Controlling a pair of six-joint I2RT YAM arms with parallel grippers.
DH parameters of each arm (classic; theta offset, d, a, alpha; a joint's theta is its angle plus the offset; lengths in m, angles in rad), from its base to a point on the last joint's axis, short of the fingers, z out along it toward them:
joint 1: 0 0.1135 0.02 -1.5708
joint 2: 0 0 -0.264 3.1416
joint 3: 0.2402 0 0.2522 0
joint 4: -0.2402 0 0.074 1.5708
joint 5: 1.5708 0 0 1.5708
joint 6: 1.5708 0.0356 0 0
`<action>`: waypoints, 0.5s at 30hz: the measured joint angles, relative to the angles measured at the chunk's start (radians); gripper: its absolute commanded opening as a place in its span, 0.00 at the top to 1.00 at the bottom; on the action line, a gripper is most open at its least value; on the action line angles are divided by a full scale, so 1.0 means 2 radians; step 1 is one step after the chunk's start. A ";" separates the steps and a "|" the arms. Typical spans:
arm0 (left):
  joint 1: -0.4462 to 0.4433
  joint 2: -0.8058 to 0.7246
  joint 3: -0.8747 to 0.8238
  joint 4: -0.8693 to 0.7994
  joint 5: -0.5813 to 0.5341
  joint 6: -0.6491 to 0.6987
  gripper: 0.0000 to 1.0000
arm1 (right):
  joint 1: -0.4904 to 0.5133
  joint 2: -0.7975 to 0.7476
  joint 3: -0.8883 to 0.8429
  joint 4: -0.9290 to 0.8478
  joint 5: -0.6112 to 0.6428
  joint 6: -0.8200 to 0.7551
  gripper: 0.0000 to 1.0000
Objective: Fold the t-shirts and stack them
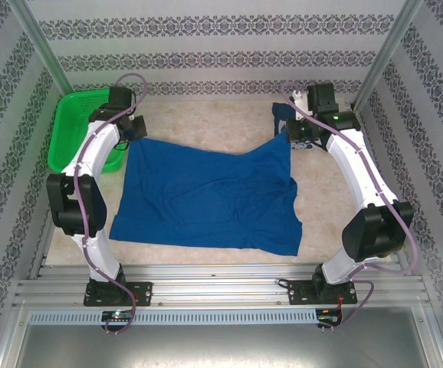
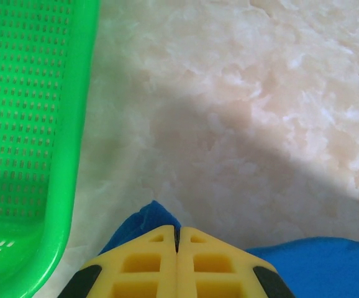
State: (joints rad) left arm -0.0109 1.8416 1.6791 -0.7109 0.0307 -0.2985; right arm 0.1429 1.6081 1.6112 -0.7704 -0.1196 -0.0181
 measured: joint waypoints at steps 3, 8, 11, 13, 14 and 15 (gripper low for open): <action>0.000 -0.025 -0.010 0.002 0.000 0.004 1.00 | 0.006 0.000 0.006 0.002 -0.004 -0.004 1.00; 0.000 -0.069 -0.024 0.014 0.001 0.007 1.00 | 0.011 0.003 0.026 0.006 -0.016 -0.008 1.00; 0.000 -0.084 -0.034 0.023 0.006 0.010 1.00 | 0.016 0.012 0.040 0.009 -0.020 -0.015 1.00; 0.000 -0.087 -0.041 0.027 0.009 0.013 1.00 | 0.022 0.022 0.049 0.010 -0.020 -0.021 1.00; 0.000 -0.088 -0.044 0.028 0.010 0.015 1.00 | 0.025 0.029 0.055 0.009 -0.020 -0.025 1.00; 0.000 -0.088 -0.048 0.030 0.010 0.017 1.00 | 0.028 0.036 0.062 0.009 -0.020 -0.030 1.00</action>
State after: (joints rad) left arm -0.0109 1.6650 1.5833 -0.6518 0.0505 -0.2649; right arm 0.1989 1.6794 1.7344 -0.7517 -0.1589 -0.0780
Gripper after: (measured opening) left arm 0.050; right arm 0.065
